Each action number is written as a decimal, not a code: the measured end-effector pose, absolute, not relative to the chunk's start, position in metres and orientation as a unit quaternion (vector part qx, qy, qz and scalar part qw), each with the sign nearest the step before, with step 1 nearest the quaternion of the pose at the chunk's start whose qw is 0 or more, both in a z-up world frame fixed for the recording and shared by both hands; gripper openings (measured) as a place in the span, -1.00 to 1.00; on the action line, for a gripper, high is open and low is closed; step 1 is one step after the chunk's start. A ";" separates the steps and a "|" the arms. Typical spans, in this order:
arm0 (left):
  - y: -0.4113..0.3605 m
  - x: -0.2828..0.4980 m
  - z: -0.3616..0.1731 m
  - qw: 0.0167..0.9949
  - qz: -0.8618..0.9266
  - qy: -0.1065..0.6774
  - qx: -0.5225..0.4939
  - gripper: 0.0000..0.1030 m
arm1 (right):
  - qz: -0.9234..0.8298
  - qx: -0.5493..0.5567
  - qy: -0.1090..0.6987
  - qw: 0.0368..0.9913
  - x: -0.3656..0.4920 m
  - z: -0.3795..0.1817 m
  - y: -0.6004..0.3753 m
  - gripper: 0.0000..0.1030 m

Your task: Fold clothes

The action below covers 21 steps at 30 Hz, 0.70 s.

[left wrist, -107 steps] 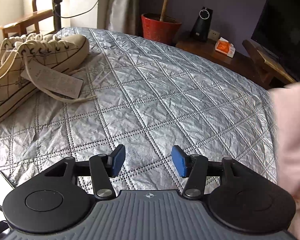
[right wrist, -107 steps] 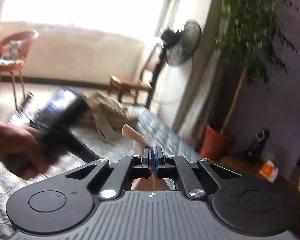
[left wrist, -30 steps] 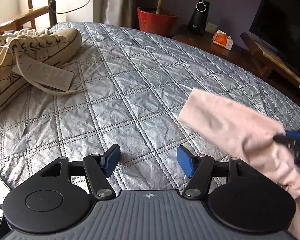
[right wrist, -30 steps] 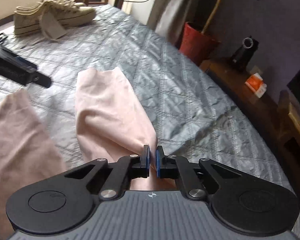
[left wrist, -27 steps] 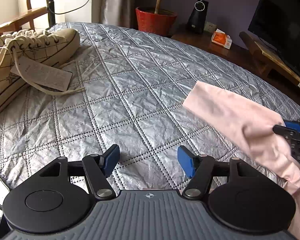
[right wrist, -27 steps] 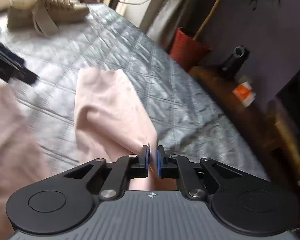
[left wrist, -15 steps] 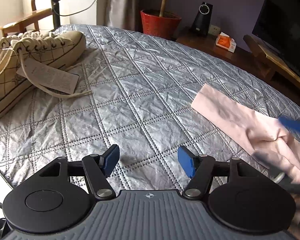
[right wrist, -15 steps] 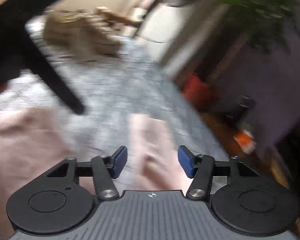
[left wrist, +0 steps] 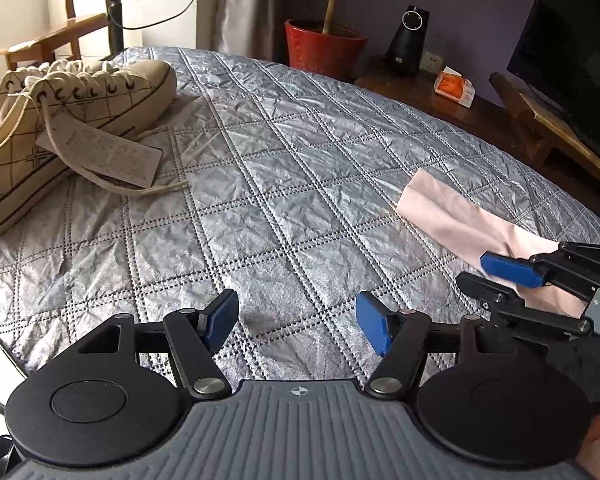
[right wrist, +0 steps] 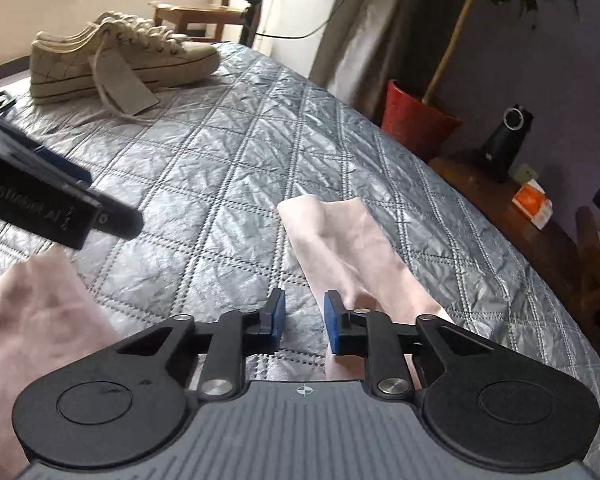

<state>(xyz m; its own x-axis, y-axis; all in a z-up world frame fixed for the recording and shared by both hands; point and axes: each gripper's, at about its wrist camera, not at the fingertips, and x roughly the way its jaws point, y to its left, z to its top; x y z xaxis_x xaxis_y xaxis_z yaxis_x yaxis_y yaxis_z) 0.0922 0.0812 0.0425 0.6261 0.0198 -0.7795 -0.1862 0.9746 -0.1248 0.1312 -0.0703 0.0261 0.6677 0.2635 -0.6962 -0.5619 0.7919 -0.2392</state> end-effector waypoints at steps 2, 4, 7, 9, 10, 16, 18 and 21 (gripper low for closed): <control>0.080 0.092 0.042 0.897 0.056 0.429 -0.095 0.38 | 0.227 -0.199 0.342 0.890 0.136 0.026 -0.075 -0.38; 0.079 0.092 0.042 0.896 0.055 0.430 -0.094 0.38 | 0.218 -0.169 0.349 0.896 0.141 0.028 -0.080 -0.36; 0.078 0.092 0.041 0.896 0.053 0.430 -0.093 0.39 | 0.217 -0.151 0.334 0.905 0.137 0.035 -0.082 -0.36; 0.077 0.093 0.041 0.896 0.053 0.431 -0.093 0.40 | 0.211 -0.175 0.322 0.906 0.134 0.035 -0.079 -0.36; 0.077 0.093 0.041 0.896 0.052 0.431 -0.092 0.40 | 0.206 -0.185 0.321 0.906 0.134 0.033 -0.079 -0.36; 0.076 0.093 0.040 0.896 0.051 0.432 -0.090 0.40 | 0.195 -0.147 0.339 0.908 0.143 0.021 -0.092 -0.28; 0.075 0.093 0.039 0.896 0.051 0.433 -0.089 0.40 | 0.191 -0.124 0.349 0.909 0.149 0.021 -0.097 -0.26; 0.073 0.093 0.039 0.896 0.049 0.434 -0.086 0.42 | 0.190 -0.098 0.365 0.906 0.159 0.023 -0.101 -0.33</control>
